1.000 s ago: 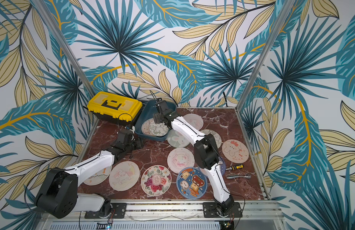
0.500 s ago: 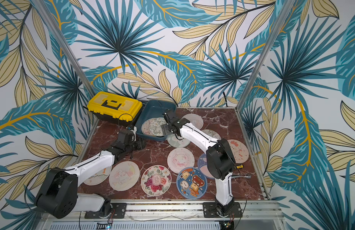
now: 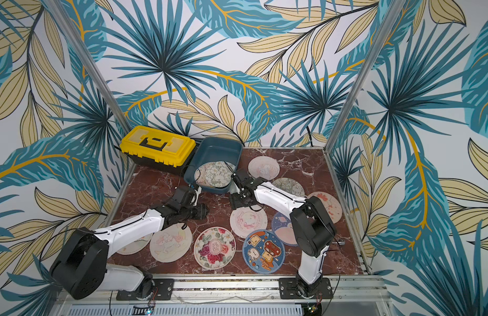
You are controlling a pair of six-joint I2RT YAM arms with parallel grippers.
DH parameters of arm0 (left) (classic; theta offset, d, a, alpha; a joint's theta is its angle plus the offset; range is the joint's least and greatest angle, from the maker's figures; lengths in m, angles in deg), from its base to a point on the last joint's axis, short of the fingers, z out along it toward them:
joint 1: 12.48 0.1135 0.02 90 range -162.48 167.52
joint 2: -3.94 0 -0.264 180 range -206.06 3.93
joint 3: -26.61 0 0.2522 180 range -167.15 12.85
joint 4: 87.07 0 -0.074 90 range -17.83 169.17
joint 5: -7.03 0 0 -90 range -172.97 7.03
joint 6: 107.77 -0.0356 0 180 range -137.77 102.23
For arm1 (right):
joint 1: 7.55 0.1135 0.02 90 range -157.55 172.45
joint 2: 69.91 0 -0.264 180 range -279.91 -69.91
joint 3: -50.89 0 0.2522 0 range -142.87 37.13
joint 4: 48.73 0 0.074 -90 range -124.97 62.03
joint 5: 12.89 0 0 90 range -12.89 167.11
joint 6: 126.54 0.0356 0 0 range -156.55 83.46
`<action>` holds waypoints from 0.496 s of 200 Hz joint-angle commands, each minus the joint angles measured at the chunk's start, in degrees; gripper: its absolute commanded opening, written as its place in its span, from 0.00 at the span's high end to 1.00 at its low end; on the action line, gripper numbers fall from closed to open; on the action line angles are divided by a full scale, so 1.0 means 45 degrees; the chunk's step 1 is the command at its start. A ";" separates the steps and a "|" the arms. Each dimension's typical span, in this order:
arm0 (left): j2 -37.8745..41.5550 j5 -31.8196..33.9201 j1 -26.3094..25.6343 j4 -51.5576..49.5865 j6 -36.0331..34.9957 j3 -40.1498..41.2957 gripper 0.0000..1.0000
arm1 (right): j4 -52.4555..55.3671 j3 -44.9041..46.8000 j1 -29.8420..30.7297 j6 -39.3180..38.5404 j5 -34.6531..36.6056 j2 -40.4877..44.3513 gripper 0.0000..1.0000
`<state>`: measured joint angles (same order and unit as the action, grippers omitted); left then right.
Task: Put the coasters into the storage box
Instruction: Pick up the coaster from the center of the board.
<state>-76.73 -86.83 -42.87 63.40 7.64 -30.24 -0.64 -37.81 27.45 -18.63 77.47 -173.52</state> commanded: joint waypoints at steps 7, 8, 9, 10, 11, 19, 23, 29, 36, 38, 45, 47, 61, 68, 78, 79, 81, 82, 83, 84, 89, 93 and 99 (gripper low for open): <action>-0.0616 0.0459 -0.0613 -0.0304 -0.0476 -0.1154 0.41 | -0.0067 0.0179 -0.0098 0.0861 0.0145 0.0077 0.16; -0.0642 0.0482 -0.0641 -0.0304 -0.0503 -0.1180 0.41 | -0.0068 0.0183 -0.0110 0.0862 0.0169 0.0077 0.16; -0.0675 0.0504 -0.0664 -0.0304 -0.0506 -0.1222 0.41 | -0.0069 0.0185 -0.0116 0.0882 0.0191 0.0076 0.16; -0.0701 0.0534 -0.0695 -0.0304 -0.0527 -0.1253 0.41 | -0.0059 0.0196 -0.0129 0.0883 0.0202 0.0076 0.16; -0.0724 0.0559 -0.0731 -0.0314 -0.0528 -0.1278 0.41 | -0.0064 0.0202 -0.0135 0.0902 0.0217 0.0076 0.16; -0.0955 0.0759 -0.1005 -0.0377 -0.0651 -0.1542 0.41 | -0.0083 0.0274 -0.0232 0.0994 0.0304 0.0095 0.16; -0.1061 0.0806 -0.1137 -0.0404 -0.0726 -0.1684 0.41 | -0.0072 0.0307 -0.0293 0.1029 0.0320 0.0110 0.16; -0.1258 0.0836 -0.1305 -0.0406 -0.0846 -0.1891 0.41 | -0.0062 0.0384 -0.0396 0.1142 0.0392 0.0133 0.16; -0.1494 0.0830 -0.1495 -0.0404 -0.0963 -0.2128 0.41 | -0.0088 0.0530 -0.0499 0.1231 0.0436 0.0207 0.16; -0.1568 0.0811 -0.1563 -0.0412 -0.1004 -0.2208 0.41 | -0.0089 0.0561 -0.0549 0.1248 0.0430 0.0221 0.16; -0.1833 0.0738 -0.1739 -0.0403 -0.1116 -0.2451 0.41 | -0.0060 0.0691 -0.0700 0.1321 0.0390 0.0269 0.16; -0.1892 0.0710 -0.1781 -0.0417 -0.1145 -0.2518 0.41 | -0.0067 0.0738 -0.0736 0.1354 0.0369 0.0275 0.16; -0.2390 0.0534 -0.2058 -0.0406 -0.1361 -0.2999 0.41 | -0.0067 0.1135 -0.1035 0.1525 0.0123 0.0400 0.16; -0.2599 0.0470 -0.2174 -0.0406 -0.1426 -0.3207 0.41 | -0.0108 0.1379 -0.1156 0.1630 0.0081 0.0525 0.16; -0.2889 0.0409 -0.2346 -0.0414 -0.1484 -0.3466 0.41 | -0.0200 0.1786 -0.1350 0.1778 0.0013 0.0727 0.16; -0.2912 0.0408 -0.2366 -0.0417 -0.1485 -0.3488 0.41 | -0.0203 0.1817 -0.1361 0.1789 -0.0004 0.0753 0.16; -0.2977 0.0403 -0.2391 -0.0406 -0.1501 -0.3539 0.41 | -0.0205 0.1889 -0.1394 0.1808 -0.0037 0.0797 0.16; -0.3014 0.0406 -0.2409 -0.0404 -0.1503 -0.3564 0.41 | -0.0216 0.1917 -0.1412 0.1824 -0.0039 0.0817 0.16; -0.3033 0.0397 -0.2437 -0.0403 -0.1514 -0.3586 0.41 | -0.0221 0.1961 -0.1422 0.1842 -0.0040 0.0837 0.16; -0.3052 0.0403 -0.2451 -0.0402 -0.1530 -0.3607 0.41 | -0.0223 0.1982 -0.1426 0.1851 -0.0041 0.0867 0.16; -0.3194 0.0398 -0.2535 -0.0403 -0.1569 -0.3734 0.41 | -0.0253 0.2177 -0.1496 0.1923 -0.0031 0.0984 0.16; -0.3306 0.0404 -0.2613 -0.0402 -0.1598 -0.3804 0.40 | -0.0303 0.2326 -0.1539 0.1946 -0.0066 0.1084 0.16; -0.3474 0.0464 -0.2724 -0.0412 -0.1650 -0.3947 0.40 | -0.0379 0.2536 -0.1617 0.1973 -0.0097 0.1238 0.16</action>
<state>-90.21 -84.69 -53.65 62.16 2.29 -44.41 -1.87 -29.79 21.09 -12.03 77.86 -171.44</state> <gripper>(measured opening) 0.594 0.838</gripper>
